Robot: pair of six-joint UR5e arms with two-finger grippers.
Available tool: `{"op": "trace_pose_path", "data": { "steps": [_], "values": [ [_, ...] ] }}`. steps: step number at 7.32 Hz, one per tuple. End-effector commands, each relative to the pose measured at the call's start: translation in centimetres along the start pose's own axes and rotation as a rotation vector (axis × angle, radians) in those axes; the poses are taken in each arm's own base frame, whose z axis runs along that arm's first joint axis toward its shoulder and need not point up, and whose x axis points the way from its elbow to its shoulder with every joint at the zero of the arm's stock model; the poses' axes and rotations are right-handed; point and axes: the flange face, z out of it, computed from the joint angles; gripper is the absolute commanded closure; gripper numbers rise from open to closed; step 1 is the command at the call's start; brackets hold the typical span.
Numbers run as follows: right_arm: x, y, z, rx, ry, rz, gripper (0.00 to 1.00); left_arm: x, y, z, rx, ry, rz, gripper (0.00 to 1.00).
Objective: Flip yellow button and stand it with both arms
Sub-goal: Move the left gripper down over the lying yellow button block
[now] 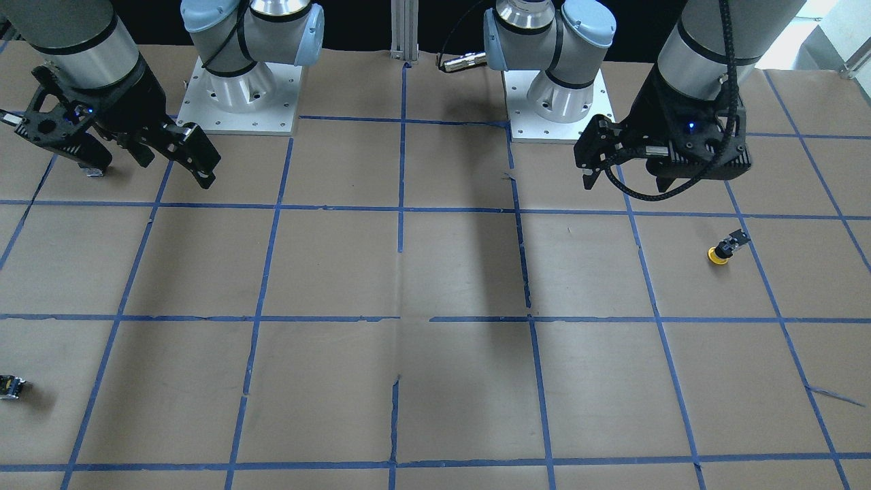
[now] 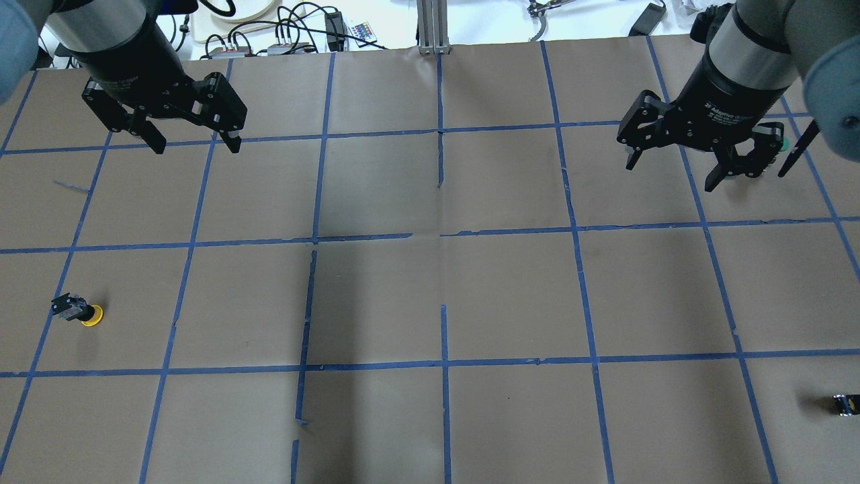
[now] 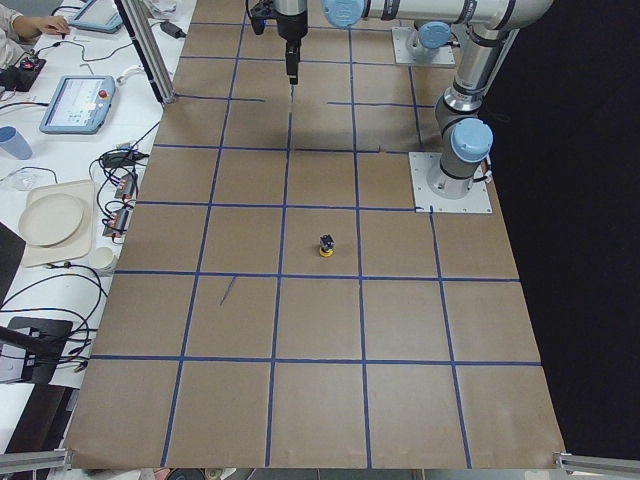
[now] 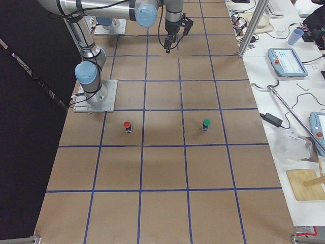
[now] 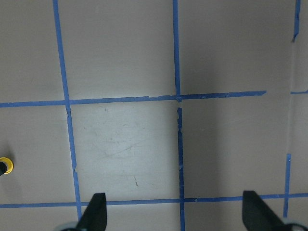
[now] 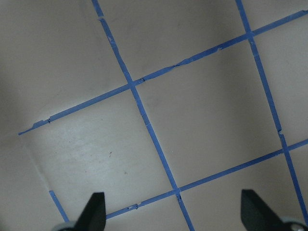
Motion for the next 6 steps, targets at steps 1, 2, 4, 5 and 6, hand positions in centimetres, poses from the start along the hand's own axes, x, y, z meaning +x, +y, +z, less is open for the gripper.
{"op": "trace_pose_path", "data": {
  "steps": [1, 2, 4, 5, 6],
  "values": [
    [-1.5, 2.4, -1.9, 0.036, -0.008, -0.046, 0.00, 0.0, 0.4, -0.1, -0.037, 0.003, 0.002, 0.00],
    [-2.1, 4.3, -2.6, 0.048, 0.000, -0.078, 0.00, -0.1, 0.6, 0.6, -0.052, 0.003, 0.001, 0.00],
    [-1.9, 6.2, -3.6, 0.039, -0.007, -0.097, 0.00, -2.7, 1.3, 2.3, -0.129, 0.012, 0.047, 0.00],
    [-1.9, 6.4, -3.8, 0.040, -0.010, -0.162, 0.00, -6.6, 1.0, 2.8, -0.144, 0.001, 0.143, 0.00],
    [-1.9, 6.3, -3.6, 0.039, -0.009, -0.175, 0.00, -11.3, 1.3, 4.0, -0.160, 0.027, 0.208, 0.00]
  ]
}}
